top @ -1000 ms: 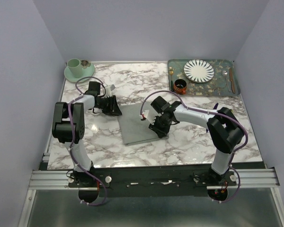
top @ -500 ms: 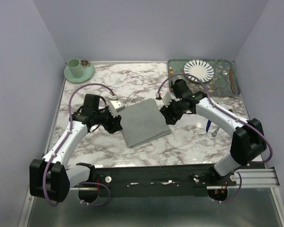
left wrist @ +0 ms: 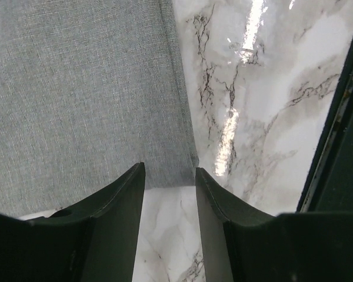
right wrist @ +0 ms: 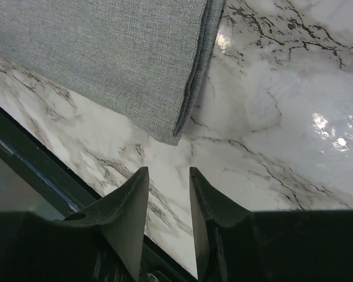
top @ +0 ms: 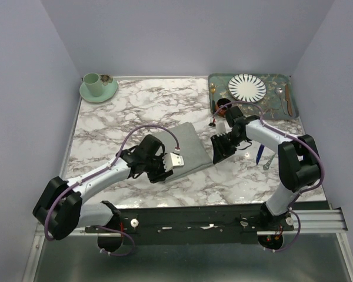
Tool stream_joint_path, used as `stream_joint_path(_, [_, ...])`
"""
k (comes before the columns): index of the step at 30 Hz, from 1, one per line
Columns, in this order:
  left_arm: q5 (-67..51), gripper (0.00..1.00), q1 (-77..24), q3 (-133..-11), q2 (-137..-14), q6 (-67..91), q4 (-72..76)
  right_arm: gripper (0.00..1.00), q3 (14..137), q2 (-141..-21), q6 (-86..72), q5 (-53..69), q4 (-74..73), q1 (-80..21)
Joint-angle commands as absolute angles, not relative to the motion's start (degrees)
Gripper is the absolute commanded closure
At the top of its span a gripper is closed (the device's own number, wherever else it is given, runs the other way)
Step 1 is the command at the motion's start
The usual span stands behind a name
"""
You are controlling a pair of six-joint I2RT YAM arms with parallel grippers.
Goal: Fold the napkin into a case and place the utensils inside
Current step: Smooth out the lower triangle-folded napkin at the center of the board.
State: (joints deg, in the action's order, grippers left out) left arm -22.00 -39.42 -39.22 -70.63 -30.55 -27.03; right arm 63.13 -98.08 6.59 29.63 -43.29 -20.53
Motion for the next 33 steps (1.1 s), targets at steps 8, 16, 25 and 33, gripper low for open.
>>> stream_joint_path(8, [-11.3,0.53,-45.3,-41.1,-80.0,-30.8,-20.8,0.6,64.9,-107.4,3.3,40.2,-43.8,-15.4])
stream_joint_path(16, [-9.0,0.67,-46.5,-37.6,-81.9,-33.3,-22.0,0.78,67.5,-112.2,3.1,42.1,-44.1,-14.7])
stream_joint_path(25, [-8.3,0.45,-47.3,-38.0,-82.6,-32.2,-20.7,0.64,68.9,-103.2,4.7,42.9,-47.5,-14.0])
stream_joint_path(33, [-7.0,0.27,-47.5,-38.1,-81.7,-30.1,-20.0,0.53,72.1,-107.4,2.2,42.6,-48.6,-14.7])
